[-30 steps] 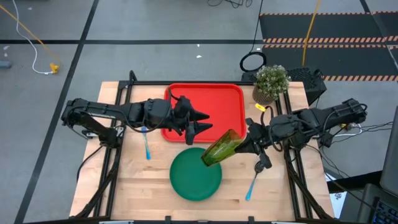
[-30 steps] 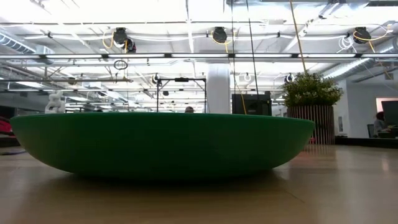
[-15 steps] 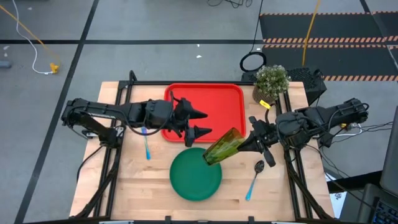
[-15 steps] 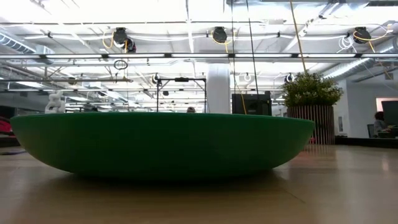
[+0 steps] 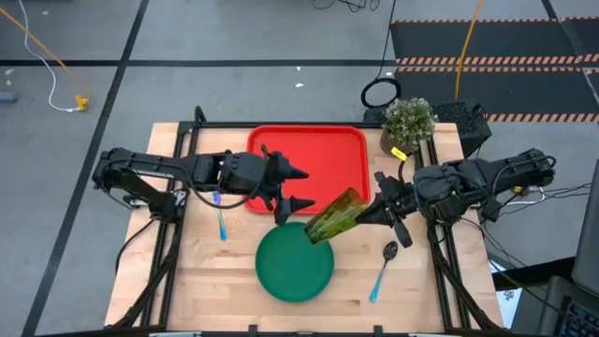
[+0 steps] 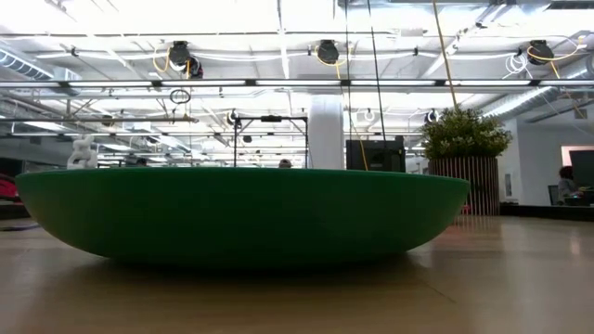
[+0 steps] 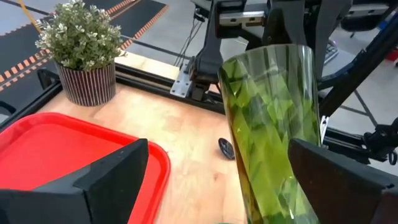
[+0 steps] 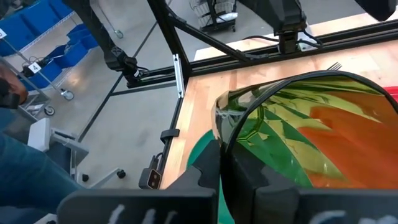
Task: Pick and place plate/cup/fork/spoon on tray
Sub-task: Put the green glass on the orange serving tray
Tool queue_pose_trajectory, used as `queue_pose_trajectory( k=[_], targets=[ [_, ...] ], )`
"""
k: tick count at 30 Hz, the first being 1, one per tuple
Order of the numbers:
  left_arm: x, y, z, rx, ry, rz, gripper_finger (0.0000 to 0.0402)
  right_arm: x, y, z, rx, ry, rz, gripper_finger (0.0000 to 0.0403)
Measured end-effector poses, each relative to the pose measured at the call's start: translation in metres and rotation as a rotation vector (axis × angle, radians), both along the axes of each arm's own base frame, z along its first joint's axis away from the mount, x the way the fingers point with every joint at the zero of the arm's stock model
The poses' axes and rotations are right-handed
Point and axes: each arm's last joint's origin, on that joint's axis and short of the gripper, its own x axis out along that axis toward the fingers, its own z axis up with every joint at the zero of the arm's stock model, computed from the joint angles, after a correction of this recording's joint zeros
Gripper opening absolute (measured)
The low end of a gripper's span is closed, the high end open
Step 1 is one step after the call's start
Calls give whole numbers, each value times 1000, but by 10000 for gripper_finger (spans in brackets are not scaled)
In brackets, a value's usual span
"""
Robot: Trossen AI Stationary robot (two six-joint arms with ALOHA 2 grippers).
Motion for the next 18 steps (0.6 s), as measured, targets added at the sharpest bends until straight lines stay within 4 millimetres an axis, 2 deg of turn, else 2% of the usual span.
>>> queue_pose_trajectory(
  k=[4, 13, 18],
  targets=[
    [0, 0, -3, 8, 10, -2, 397, 1, 0, 1, 4, -14, 0, 3],
    [2, -2, -27, -39, 59, -18, 399, 0, 0, 1, 2, -13, -1, 4],
    [2, -5, -28, -92, 64, -59, 399, 1, -1, 1, -12, -17, -28, 4]
  ],
)
